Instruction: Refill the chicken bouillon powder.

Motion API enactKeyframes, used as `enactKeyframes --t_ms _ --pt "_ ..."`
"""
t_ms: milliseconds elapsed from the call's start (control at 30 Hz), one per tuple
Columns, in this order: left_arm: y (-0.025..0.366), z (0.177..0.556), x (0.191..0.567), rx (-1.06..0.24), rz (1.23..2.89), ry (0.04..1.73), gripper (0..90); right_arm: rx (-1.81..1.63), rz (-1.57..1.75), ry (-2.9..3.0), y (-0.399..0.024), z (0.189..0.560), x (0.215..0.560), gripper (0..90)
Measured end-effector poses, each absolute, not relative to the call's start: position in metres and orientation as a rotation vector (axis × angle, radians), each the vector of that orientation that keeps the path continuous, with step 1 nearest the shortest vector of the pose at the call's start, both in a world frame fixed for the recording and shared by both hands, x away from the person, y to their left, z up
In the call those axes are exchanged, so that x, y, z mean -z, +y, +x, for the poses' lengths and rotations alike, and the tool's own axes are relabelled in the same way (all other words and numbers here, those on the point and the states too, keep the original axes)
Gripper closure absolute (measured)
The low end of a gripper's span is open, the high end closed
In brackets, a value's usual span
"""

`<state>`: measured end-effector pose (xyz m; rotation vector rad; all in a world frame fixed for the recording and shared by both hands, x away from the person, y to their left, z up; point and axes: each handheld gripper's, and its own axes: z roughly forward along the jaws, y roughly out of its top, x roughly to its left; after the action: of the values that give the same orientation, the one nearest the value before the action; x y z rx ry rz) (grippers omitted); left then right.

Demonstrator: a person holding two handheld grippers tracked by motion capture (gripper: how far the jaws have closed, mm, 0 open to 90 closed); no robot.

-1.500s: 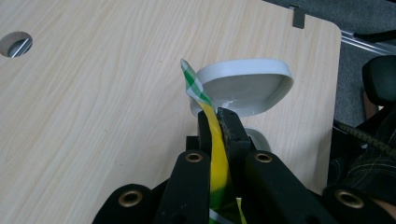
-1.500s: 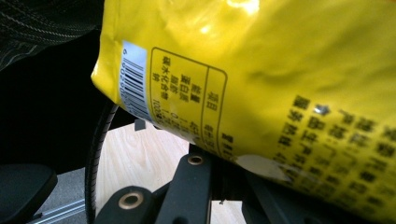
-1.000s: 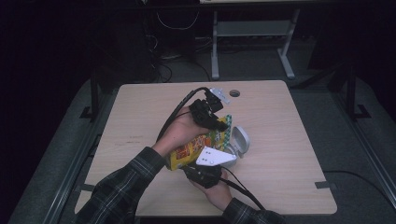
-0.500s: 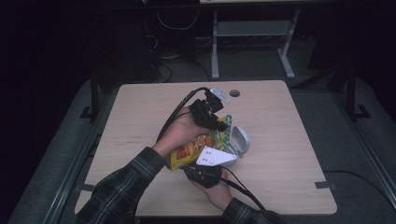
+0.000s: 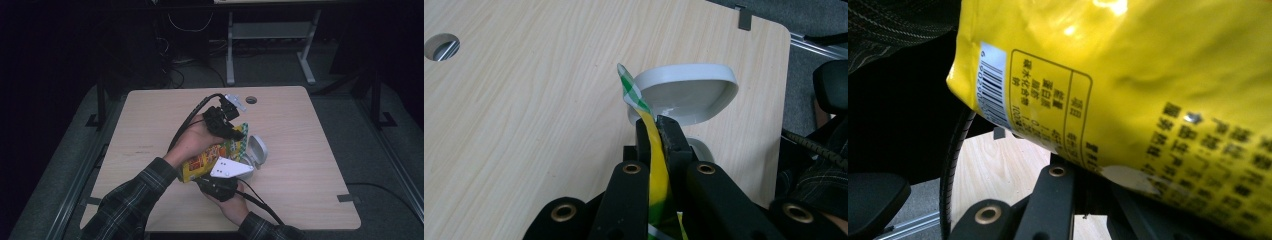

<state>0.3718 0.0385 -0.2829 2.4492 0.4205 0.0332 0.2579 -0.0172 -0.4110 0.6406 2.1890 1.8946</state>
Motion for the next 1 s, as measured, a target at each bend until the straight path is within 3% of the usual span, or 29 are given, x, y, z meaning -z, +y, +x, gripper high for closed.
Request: enactKeyframes --t_ms 1000 --pt "0.0371 0.3720 0.2834 -0.032 2.462 0.416 89.8 -1.902 0.644 2.190 -0.0175 0.2577 0.4112 90.0"
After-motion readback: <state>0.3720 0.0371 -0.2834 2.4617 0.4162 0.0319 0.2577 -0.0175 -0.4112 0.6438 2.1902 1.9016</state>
